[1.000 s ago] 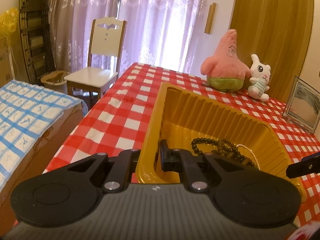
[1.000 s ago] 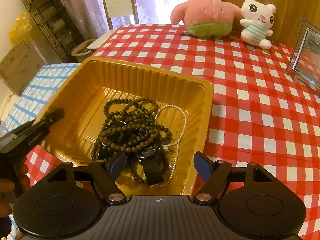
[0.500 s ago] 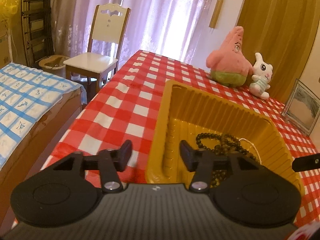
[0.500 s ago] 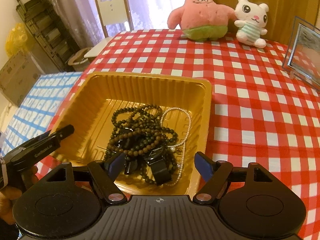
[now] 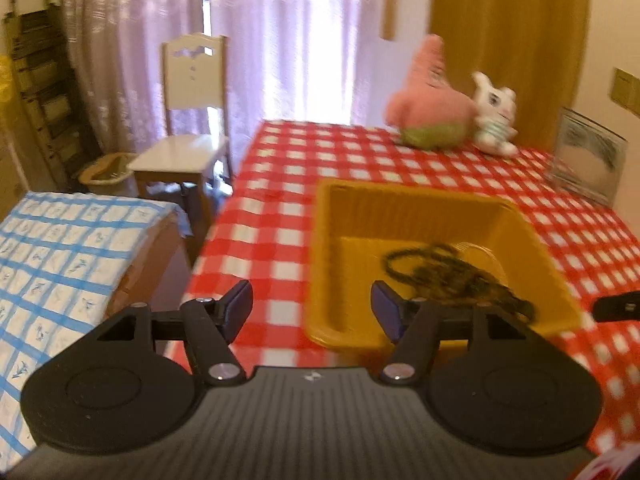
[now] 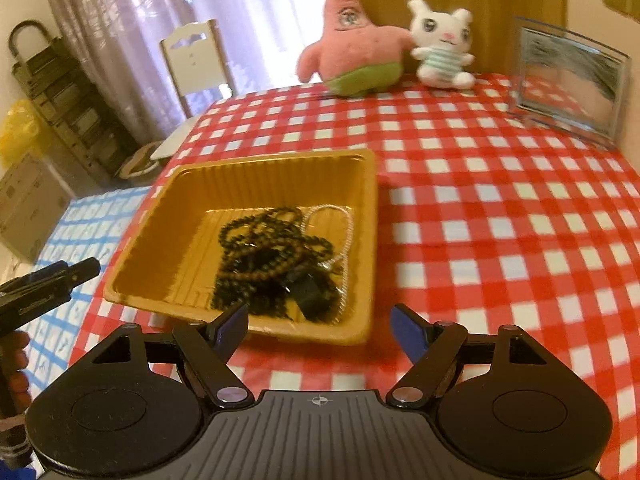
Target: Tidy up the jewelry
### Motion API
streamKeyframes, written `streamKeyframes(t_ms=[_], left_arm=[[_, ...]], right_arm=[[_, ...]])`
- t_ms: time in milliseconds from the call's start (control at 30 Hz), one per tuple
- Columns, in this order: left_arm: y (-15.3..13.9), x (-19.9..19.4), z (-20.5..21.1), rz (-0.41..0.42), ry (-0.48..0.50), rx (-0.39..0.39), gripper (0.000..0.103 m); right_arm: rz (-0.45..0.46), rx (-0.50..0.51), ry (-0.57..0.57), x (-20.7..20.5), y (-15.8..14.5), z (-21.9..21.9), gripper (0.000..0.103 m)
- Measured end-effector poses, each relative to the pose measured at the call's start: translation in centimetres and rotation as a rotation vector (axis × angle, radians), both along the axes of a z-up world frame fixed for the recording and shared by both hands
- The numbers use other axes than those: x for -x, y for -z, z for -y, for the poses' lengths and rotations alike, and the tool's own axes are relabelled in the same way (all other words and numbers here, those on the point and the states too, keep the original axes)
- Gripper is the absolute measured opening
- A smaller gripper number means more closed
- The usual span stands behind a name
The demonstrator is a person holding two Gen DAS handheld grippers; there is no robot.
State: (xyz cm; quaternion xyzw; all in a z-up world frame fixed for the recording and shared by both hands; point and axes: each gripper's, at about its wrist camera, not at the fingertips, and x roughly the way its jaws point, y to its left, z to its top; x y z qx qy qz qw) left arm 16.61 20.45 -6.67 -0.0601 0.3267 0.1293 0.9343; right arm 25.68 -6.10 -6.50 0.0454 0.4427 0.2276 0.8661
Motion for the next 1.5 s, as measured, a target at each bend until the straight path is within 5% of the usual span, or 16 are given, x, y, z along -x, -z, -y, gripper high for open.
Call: streamKeyframes(t_ms=[300, 767, 1500], left_arm=[[-1.4, 1.5, 8.4, -0.127, 0.083, 0.046, 0.064], [-4.1, 9.5, 18.8, -0.147, 0.179, 0.061, 0.064], [-6.5, 16.7, 23.1, -0.095, 0.268, 0.064, 0.064]], right_arm=[[-0.036, 0.002, 0.03, 4.2, -0.6, 4.8, 0.078], [-0.034, -0.014, 0.057, 14.0, -3.0, 13.0, 0.078], [0.052, -0.009, 0.071, 21.3, -5.4, 15.5, 0.078]])
